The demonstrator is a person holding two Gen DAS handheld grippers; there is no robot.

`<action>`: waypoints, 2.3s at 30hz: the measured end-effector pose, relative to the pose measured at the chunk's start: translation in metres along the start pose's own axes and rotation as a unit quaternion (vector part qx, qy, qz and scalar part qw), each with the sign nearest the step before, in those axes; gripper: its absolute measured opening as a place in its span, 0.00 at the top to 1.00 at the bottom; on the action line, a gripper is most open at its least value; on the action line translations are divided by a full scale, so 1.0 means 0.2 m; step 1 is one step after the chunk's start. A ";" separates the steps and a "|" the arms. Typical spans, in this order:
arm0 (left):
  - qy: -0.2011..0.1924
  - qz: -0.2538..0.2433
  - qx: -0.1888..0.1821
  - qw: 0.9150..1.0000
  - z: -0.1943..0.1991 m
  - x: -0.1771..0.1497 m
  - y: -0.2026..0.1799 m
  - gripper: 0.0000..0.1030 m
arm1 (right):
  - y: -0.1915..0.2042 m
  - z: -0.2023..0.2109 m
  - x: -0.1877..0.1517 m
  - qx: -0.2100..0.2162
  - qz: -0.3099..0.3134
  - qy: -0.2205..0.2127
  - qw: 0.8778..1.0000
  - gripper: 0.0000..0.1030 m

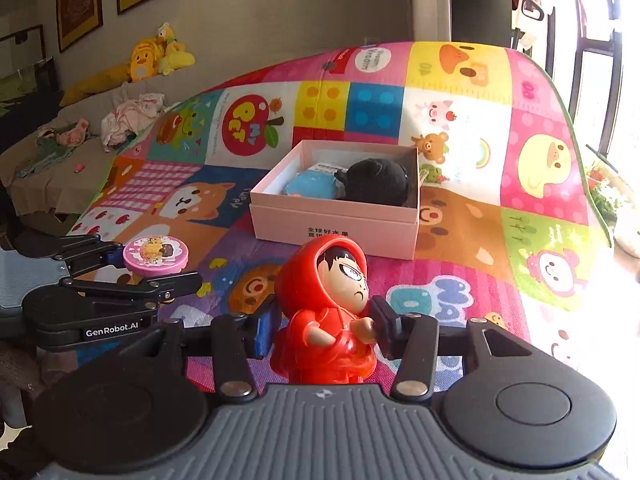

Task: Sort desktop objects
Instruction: 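Carry the pink-capped yellow toy over the pink box with the left gripper, then release the pink-capped yellow toy into the pink box with the left gripper, then lower the red hooded figure into the pink box and open the right gripper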

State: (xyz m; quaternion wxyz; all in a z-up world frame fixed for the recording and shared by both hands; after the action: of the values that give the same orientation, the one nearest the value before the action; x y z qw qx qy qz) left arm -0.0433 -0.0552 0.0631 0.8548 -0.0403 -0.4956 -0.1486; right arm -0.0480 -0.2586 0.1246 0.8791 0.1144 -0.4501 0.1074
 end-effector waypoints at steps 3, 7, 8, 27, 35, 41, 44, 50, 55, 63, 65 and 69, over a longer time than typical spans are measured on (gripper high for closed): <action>-0.025 -0.014 -0.002 1.000 0.02 0.08 -0.02 0.45 | -0.02 0.08 0.10 0.011 -0.010 -0.036 0.999 0.53; -0.067 -0.033 0.011 0.997 -0.03 0.24 -0.01 0.45 | -0.06 0.13 0.19 0.008 -0.017 -0.079 0.997 0.53; -0.076 -0.036 0.015 0.996 -0.07 0.28 0.00 0.45 | -0.06 0.13 0.20 0.006 -0.017 -0.083 0.996 0.53; -0.062 0.037 -0.004 0.997 -0.67 0.37 0.22 0.19 | -0.16 -0.30 0.24 -0.023 -0.026 0.001 0.999 0.53; -0.054 0.066 -0.020 0.996 -0.41 0.10 0.28 0.08 | -0.09 -0.66 0.62 0.000 -0.040 0.023 0.999 0.53; -0.051 0.123 -0.025 0.991 -0.41 0.03 0.39 0.07 | -0.10 -1.10 0.89 -0.003 -0.115 0.072 0.991 0.53; -0.055 0.143 -0.030 0.988 -0.42 0.01 0.44 0.07 | -0.18 -1.32 0.93 -0.006 -0.195 0.118 0.974 0.53; -0.052 0.159 -0.038 0.985 -0.42 -0.01 0.47 0.07 | -0.26 -1.59 0.86 -0.033 -0.285 0.163 0.944 0.53; -0.052 0.161 -0.037 0.985 -0.42 -0.01 0.47 0.06 | -0.25 -1.55 0.85 -0.022 -0.267 0.143 0.953 0.36; -0.046 0.153 -0.034 0.987 -0.44 -0.01 0.44 0.04 | -0.26 -1.38 0.91 -0.043 -0.206 0.089 0.974 0.40; -0.045 0.151 -0.033 0.987 -0.44 -0.01 0.44 0.04 | -0.27 -1.39 0.89 -0.037 -0.213 0.105 0.971 0.50; -0.043 0.151 -0.032 0.987 -0.44 -0.01 0.44 0.03 | -0.26 -1.44 0.84 -0.028 -0.223 0.126 0.966 0.58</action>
State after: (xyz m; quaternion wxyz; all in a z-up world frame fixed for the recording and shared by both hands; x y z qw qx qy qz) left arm 0.0555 0.0095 0.0229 0.8434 -0.1486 -0.5153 -0.0323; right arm 0.2844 -0.2074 0.0934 0.9331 0.1731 -0.3019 -0.0906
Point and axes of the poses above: each gripper's, at about its wrist camera, not at the fingertips, and z roughly against the way its jaws point, y to its left, x to its top, the point moved 1 cm from there along -z, roughly the way its jaws point, and after that the axes turned 3 degrees about -z, right-handed, at the moved point
